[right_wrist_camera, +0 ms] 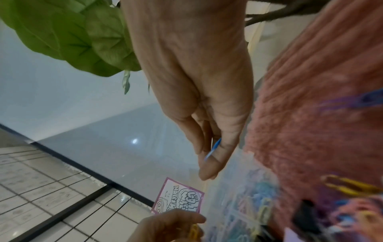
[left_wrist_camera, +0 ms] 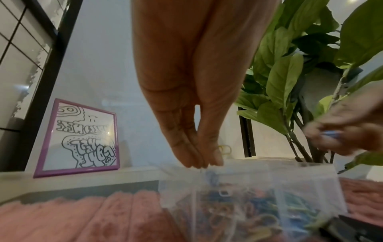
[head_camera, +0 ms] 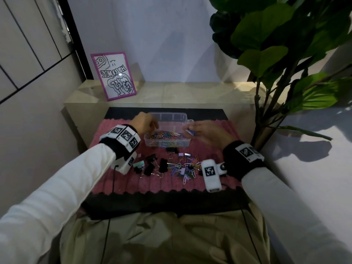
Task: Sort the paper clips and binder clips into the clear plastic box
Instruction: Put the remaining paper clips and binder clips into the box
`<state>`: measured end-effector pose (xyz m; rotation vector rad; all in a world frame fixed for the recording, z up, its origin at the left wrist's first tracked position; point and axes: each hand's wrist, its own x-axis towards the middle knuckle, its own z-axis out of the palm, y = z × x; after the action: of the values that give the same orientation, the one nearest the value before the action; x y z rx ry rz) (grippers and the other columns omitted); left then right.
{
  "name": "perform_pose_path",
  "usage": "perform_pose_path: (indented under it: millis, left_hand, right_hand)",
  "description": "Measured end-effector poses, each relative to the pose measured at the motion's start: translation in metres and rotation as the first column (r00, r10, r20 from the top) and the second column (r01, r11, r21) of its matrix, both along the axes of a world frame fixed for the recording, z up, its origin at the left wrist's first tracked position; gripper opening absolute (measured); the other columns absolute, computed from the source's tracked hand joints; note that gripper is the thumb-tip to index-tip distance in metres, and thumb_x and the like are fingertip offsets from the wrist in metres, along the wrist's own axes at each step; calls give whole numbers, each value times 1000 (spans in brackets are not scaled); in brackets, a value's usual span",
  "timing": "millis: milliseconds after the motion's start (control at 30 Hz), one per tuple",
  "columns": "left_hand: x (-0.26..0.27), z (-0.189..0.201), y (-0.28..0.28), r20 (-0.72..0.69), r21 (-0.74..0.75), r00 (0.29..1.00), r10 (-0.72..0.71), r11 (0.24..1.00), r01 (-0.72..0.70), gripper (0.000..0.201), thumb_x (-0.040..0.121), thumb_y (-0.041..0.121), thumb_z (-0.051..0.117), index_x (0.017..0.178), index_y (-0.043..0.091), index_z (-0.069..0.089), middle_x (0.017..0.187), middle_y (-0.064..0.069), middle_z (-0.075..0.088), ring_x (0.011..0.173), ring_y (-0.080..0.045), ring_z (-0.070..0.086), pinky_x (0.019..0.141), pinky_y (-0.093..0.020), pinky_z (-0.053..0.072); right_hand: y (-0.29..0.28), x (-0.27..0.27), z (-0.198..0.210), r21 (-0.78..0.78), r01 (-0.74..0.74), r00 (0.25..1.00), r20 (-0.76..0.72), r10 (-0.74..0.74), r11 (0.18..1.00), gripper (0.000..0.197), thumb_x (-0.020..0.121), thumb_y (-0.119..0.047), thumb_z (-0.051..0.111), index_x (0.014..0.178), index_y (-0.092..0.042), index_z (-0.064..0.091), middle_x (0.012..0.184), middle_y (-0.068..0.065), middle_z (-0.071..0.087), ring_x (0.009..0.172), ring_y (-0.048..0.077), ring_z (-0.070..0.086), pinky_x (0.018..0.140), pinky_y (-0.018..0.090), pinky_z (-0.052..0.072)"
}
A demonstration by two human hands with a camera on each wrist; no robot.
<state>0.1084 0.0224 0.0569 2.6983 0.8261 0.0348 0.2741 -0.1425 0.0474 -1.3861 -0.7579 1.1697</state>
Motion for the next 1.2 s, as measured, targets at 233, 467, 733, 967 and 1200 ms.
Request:
perform_pose_path:
  millis: [233, 467, 733, 967, 1200]
  left_hand:
    - [0, 2, -48, 194, 112, 977, -83, 992, 62, 24, 86, 0, 53, 106, 7, 64, 109, -11, 65, 100, -23, 61, 84, -26, 43]
    - [21, -14, -93, -49, -154, 915, -399, 909, 388, 31, 83, 8, 60, 114, 6, 60, 112, -9, 64, 101, -20, 58, 84, -23, 40]
    - [52, -37, -110, -127, -37, 892, -433, 901, 432, 31, 80, -2, 51, 110, 5, 58, 120, -14, 51, 108, -27, 51, 73, -20, 32]
    - [51, -34, -96, -35, -214, 917, -398, 899, 382, 16, 83, 1, 52, 94, 4, 63, 92, -11, 67, 75, -18, 61, 74, -26, 51]
    - [33, -28, -71, 177, -597, 977, -118, 776, 202, 13, 84, -9, 53, 93, -8, 62, 75, -8, 63, 57, -3, 66, 60, -12, 54]
  right_hand:
    - [10, -4, 8, -38, 16, 718, 696, 15, 999, 29, 90, 3, 43, 115, -2, 55, 114, 17, 62, 102, 28, 62, 86, 35, 51]
    - [-58, 15, -24, -450, 14, 398, 822, 408, 893, 35, 75, -10, 73, 107, -3, 62, 94, 6, 59, 86, 16, 53, 62, 22, 34]
    - [-67, 10, -51, -307, 112, 391, 888, 242, 945, 50, 66, -16, 79, 110, -8, 57, 105, 12, 43, 100, 20, 42, 75, 25, 30]
    - [-72, 6, -45, -217, 55, 526, 836, 156, 975, 15, 65, 7, 71, 72, -6, 66, 71, 5, 61, 60, 1, 55, 54, 8, 40]
    - [-68, 3, -44, -132, 66, 655, 754, 57, 989, 13, 75, 5, 65, 78, -6, 69, 73, 3, 67, 59, -3, 58, 53, 4, 43]
